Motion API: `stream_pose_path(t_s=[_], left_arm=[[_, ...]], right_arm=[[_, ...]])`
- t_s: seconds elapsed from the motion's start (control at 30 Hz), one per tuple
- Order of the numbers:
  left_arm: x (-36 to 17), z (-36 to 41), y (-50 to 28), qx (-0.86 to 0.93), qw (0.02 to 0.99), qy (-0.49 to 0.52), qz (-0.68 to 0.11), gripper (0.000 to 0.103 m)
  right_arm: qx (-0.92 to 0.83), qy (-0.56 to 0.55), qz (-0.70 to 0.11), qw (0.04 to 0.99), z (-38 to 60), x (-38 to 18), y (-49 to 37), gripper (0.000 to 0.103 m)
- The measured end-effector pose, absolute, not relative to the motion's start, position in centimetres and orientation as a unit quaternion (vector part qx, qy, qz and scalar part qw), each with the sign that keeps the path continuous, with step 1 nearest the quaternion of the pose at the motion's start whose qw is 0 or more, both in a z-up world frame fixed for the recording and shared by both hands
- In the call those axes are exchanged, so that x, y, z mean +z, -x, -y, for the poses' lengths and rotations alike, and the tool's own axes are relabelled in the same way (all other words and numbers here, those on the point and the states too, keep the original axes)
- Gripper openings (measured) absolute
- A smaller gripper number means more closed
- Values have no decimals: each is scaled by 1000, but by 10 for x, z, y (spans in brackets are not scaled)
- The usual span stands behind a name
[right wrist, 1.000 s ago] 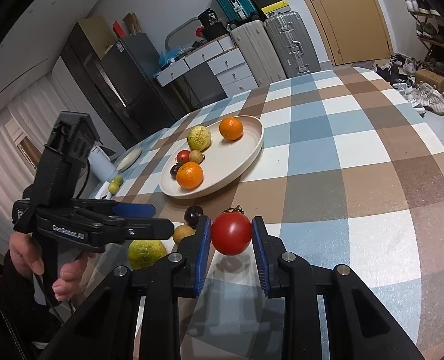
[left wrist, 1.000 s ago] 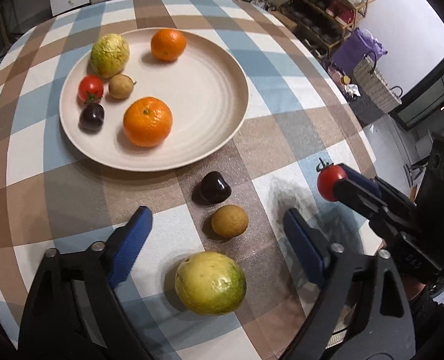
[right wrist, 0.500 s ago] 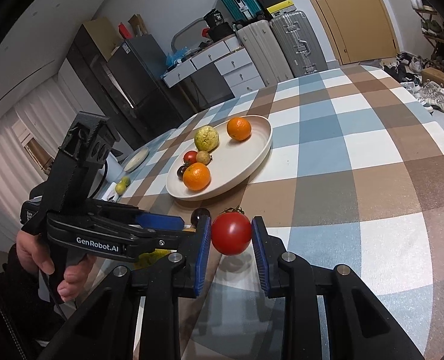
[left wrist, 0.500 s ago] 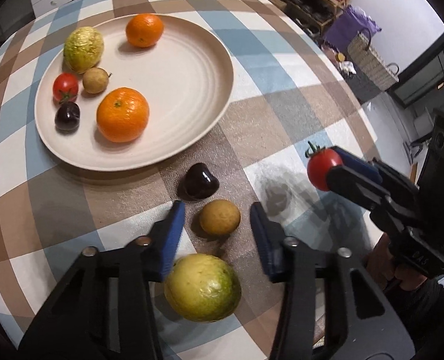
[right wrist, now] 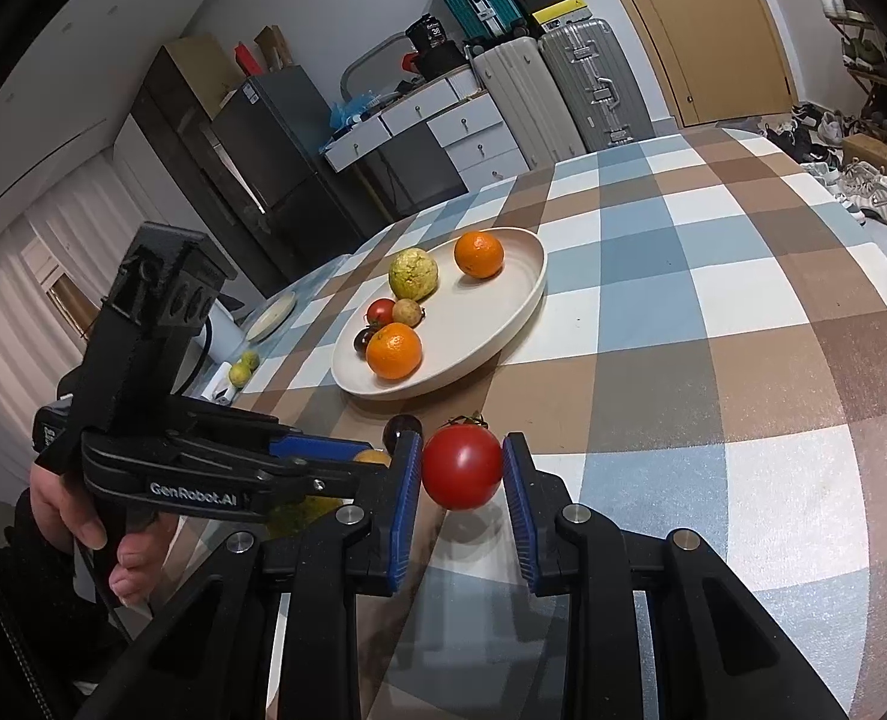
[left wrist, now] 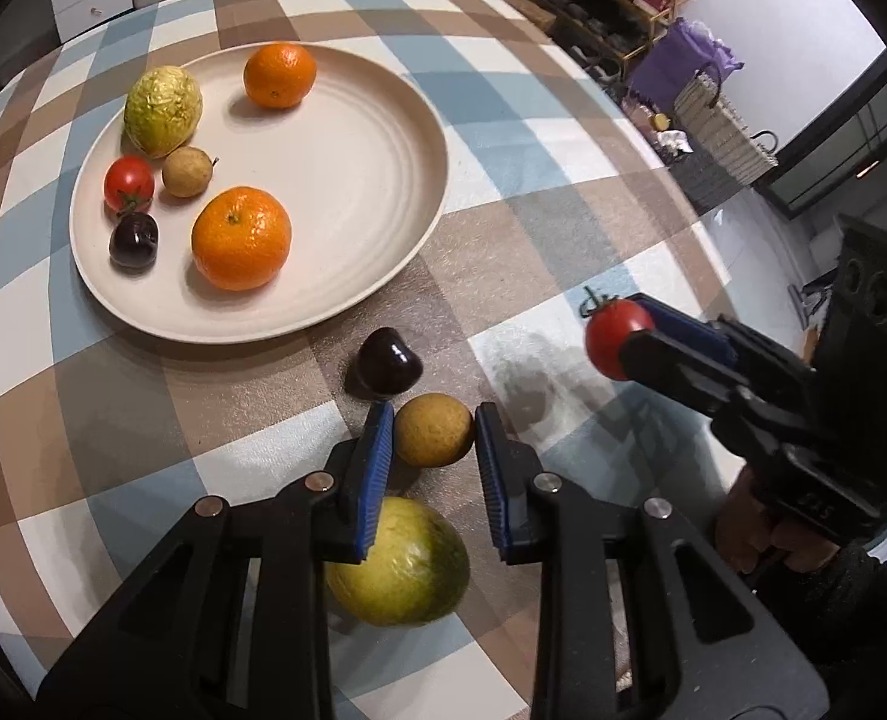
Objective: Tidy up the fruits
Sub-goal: 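Grasp a brown kiwi with the left tool while the right tool holds the tomato, then carry the kiwi and tomato onto the white plate and open both tools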
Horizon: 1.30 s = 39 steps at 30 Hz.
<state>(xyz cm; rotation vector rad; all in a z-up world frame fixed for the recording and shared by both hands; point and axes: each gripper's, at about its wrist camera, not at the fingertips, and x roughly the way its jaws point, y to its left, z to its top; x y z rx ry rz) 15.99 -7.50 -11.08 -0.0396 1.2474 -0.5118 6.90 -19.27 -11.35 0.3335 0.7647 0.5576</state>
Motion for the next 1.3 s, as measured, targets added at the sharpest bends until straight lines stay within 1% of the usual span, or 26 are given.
stream_pose_path(t_s=[0.3,0.63,0.83,1.0,1.3], left_arm=[[-80,50,-161,-251,797,54,-546,25],[-59,-7,-182,-207,831,90,-508,25],[-59,-34,-195,-193,848,110,-481,25],[-70,-44,-208,-187,856,126,-465,25],[-88,-35,-228,-197,860,115,-456,25]], right_arm=[[265,-161,-367,877,188,-107,-76,28],[280,-129,-353,883,160,-84,-110,28],[294,-107,-342,886,137,-67,-139,28],[305,-95,-342,884,120,-60,-161,28],[313,-110,-389,860,93,-78,-212,28]])
